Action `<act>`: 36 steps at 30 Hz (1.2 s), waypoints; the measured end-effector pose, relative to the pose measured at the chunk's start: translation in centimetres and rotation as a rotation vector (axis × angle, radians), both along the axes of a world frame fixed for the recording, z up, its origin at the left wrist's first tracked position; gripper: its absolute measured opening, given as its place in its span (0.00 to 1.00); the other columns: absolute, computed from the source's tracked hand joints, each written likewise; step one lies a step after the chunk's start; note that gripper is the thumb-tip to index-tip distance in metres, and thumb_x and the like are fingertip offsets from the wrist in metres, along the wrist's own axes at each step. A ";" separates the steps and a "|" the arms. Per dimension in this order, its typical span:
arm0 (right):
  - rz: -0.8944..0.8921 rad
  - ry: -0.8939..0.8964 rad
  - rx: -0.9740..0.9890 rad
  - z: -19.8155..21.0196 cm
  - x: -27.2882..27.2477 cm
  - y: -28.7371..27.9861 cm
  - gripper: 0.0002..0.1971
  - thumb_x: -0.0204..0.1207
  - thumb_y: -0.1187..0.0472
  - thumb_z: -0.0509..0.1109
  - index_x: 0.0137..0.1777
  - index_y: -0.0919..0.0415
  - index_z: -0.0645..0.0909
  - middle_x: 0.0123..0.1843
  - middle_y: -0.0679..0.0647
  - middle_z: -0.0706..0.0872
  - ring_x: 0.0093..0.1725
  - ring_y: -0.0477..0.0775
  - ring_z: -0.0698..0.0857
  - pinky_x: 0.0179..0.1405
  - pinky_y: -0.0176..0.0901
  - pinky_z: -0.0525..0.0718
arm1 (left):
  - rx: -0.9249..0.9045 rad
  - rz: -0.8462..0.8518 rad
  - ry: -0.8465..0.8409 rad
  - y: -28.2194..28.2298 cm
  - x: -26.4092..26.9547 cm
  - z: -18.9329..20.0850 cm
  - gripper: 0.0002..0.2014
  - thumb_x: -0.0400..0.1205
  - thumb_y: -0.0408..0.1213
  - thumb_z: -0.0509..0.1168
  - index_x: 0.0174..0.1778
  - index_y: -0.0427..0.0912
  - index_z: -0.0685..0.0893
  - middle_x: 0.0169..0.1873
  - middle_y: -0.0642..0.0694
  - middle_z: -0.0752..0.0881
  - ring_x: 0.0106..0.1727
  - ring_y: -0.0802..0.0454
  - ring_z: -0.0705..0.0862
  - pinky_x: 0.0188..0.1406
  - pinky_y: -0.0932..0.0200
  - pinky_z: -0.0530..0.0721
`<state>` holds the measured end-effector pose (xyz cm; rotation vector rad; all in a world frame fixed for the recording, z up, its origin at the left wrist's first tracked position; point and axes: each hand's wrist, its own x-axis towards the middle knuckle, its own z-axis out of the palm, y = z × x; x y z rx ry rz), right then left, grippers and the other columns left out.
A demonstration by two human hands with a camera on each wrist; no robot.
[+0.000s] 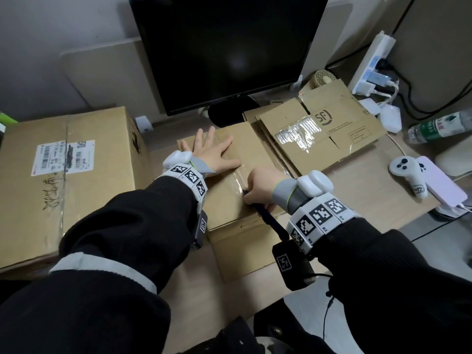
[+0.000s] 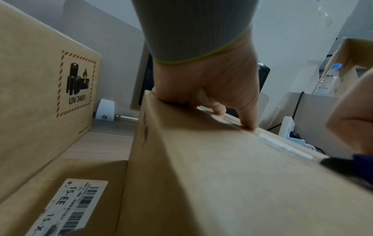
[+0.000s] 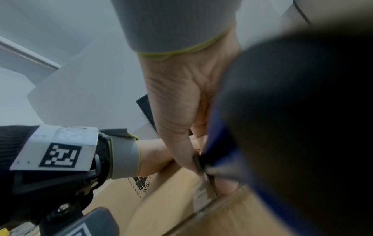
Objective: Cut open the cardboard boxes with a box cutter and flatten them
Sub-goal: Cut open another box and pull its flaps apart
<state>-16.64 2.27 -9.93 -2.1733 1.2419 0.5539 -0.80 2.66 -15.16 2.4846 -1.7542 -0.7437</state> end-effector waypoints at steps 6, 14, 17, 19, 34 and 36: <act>-0.032 -0.002 0.079 0.8 -0.8 0.7 0.10 0.74 0.64 0.68 0.34 0.61 0.70 0.36 0.63 0.86 0.44 0.68 0.89 0.44 0.54 0.88 | 0.003 -0.007 0.005 0.1 0.0 0.0 0.41 0.74 0.70 0.59 0.81 0.69 0.48 0.84 0.48 0.35 0.83 0.42 0.31 0.73 0.27 0.32; -0.016 -0.001 0.079 0.5 -2.1 2.3 0.08 0.74 0.64 0.65 0.35 0.60 0.71 0.43 0.65 0.91 0.43 0.67 0.91 0.42 0.50 0.88 | 0.016 -0.024 -0.002 0.2 0.1 0.0 0.49 0.67 0.75 0.63 0.82 0.69 0.47 0.83 0.48 0.34 0.82 0.41 0.30 0.74 0.25 0.32; -0.005 -0.001 0.066 0.6 -2.7 2.6 0.05 0.74 0.65 0.65 0.38 0.62 0.74 0.46 0.67 0.90 0.45 0.68 0.90 0.41 0.50 0.87 | 0.005 -0.022 -0.013 0.1 0.1 0.0 0.49 0.68 0.74 0.63 0.82 0.68 0.48 0.83 0.48 0.34 0.83 0.41 0.31 0.73 0.26 0.32; -0.015 0.008 0.084 0.6 -2.9 2.8 0.06 0.75 0.64 0.64 0.38 0.62 0.73 0.44 0.67 0.91 0.43 0.67 0.91 0.39 0.48 0.86 | 0.002 -0.022 -0.017 0.2 0.0 0.1 0.49 0.68 0.74 0.63 0.82 0.68 0.48 0.84 0.48 0.35 0.83 0.41 0.31 0.73 0.26 0.32; -0.061 -0.049 0.185 1.5 -5.1 2.5 0.05 0.76 0.63 0.64 0.41 0.64 0.78 0.32 0.60 0.88 0.30 0.60 0.90 0.24 0.37 0.85 | -0.021 0.006 -0.014 0.1 0.1 -0.4 0.48 0.66 0.75 0.63 0.81 0.70 0.49 0.84 0.49 0.37 0.83 0.43 0.32 0.73 0.25 0.31; -0.055 -0.085 0.140 2.1 -5.3 2.0 0.06 0.75 0.62 0.63 0.42 0.64 0.79 0.35 0.61 0.90 0.33 0.60 0.91 0.29 0.41 0.87 | -0.020 0.020 0.002 0.1 0.0 -0.4 0.48 0.67 0.74 0.64 0.81 0.71 0.49 0.84 0.49 0.36 0.83 0.43 0.32 0.72 0.25 0.31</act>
